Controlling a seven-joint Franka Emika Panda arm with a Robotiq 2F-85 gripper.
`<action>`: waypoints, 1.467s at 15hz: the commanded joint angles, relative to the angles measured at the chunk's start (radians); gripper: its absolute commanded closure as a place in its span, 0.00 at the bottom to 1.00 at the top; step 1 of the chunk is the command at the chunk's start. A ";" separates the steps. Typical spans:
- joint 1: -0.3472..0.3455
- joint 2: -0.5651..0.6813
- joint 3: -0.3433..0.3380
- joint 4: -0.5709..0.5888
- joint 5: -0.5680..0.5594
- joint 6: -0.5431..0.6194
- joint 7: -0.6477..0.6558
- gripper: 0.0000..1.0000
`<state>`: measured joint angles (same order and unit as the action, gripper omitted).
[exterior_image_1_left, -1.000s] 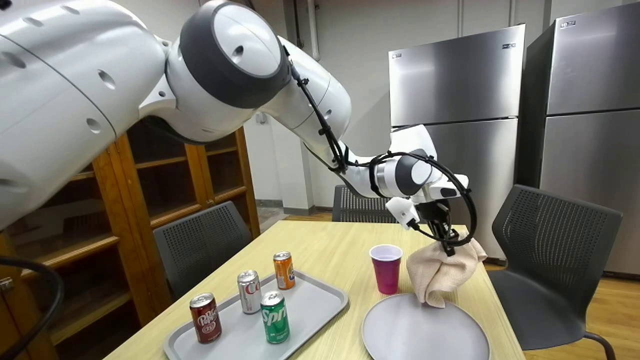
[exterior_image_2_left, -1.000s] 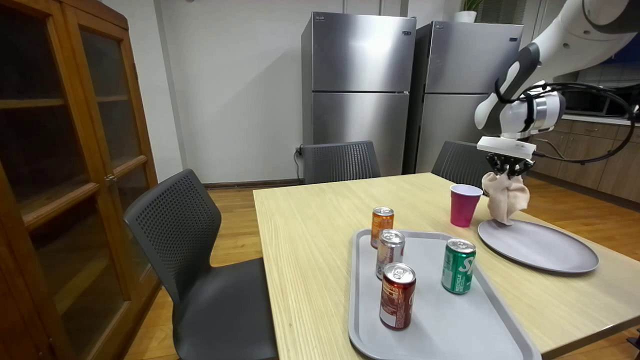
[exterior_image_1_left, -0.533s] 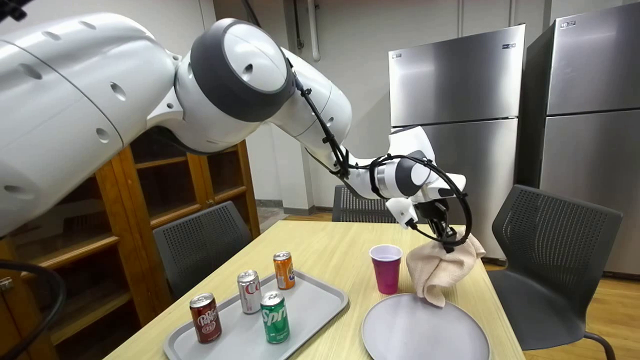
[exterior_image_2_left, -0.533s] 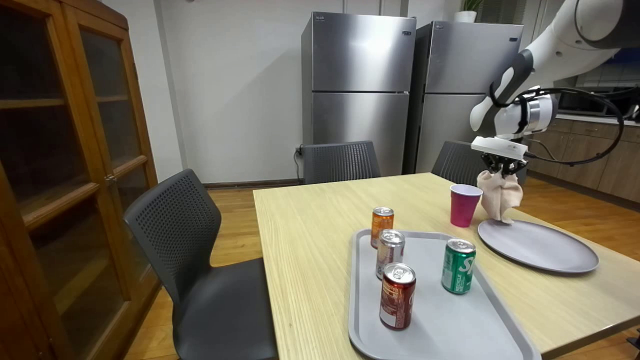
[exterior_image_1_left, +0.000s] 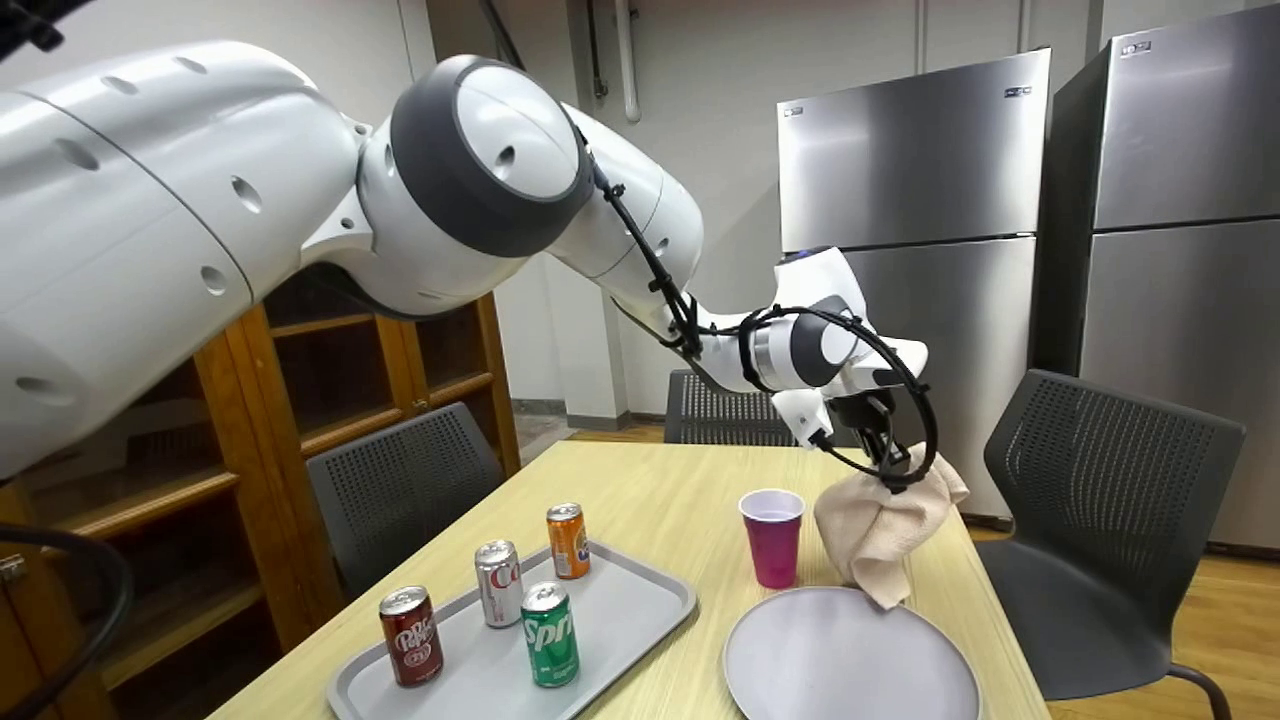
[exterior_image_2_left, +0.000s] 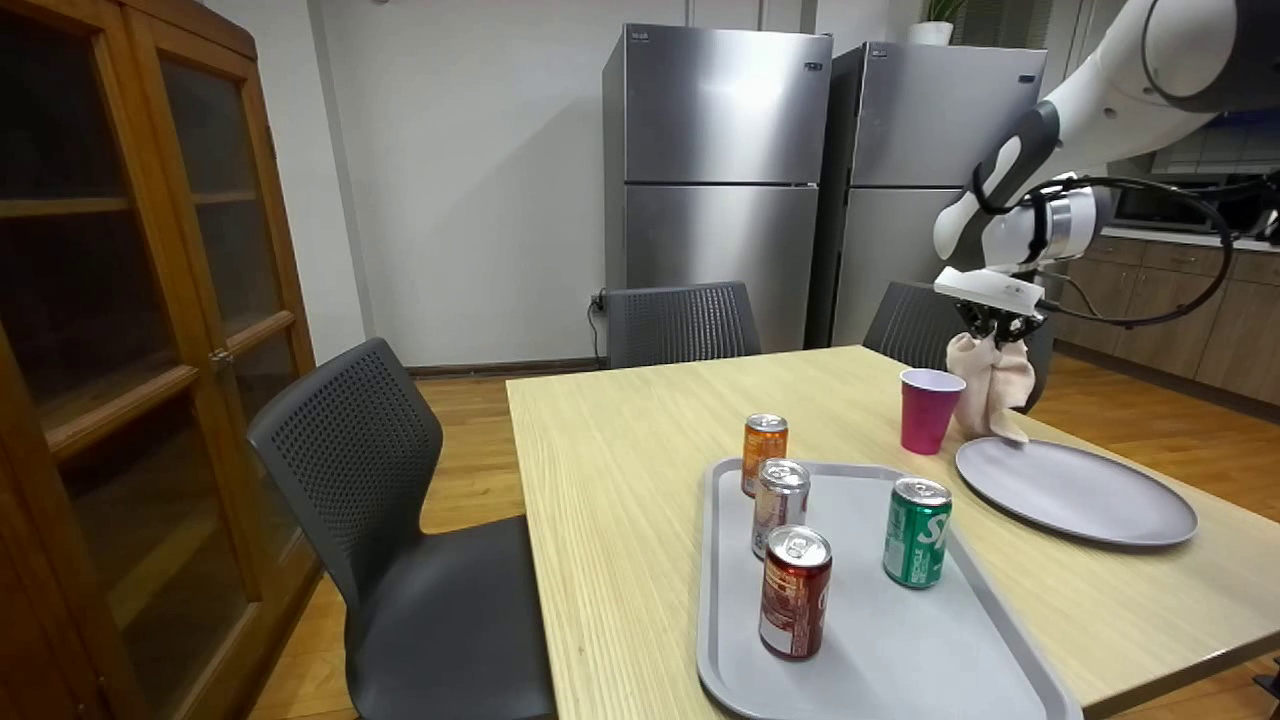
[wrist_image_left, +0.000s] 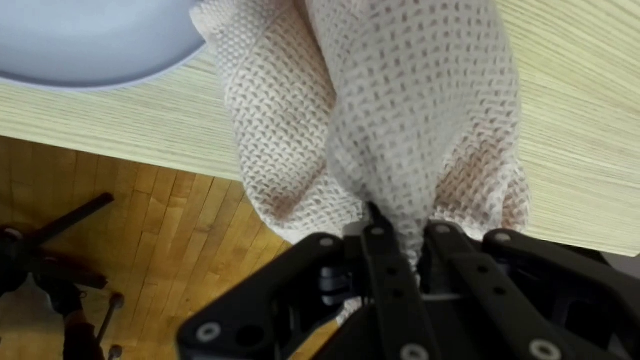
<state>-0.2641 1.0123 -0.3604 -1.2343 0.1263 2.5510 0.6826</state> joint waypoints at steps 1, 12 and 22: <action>-0.016 0.028 0.013 0.066 0.009 -0.011 0.024 0.97; -0.017 0.066 0.011 0.085 0.003 -0.029 0.036 0.97; -0.018 0.094 0.007 0.088 0.001 -0.036 0.042 0.97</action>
<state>-0.2693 1.0857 -0.3601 -1.1947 0.1264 2.5477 0.7043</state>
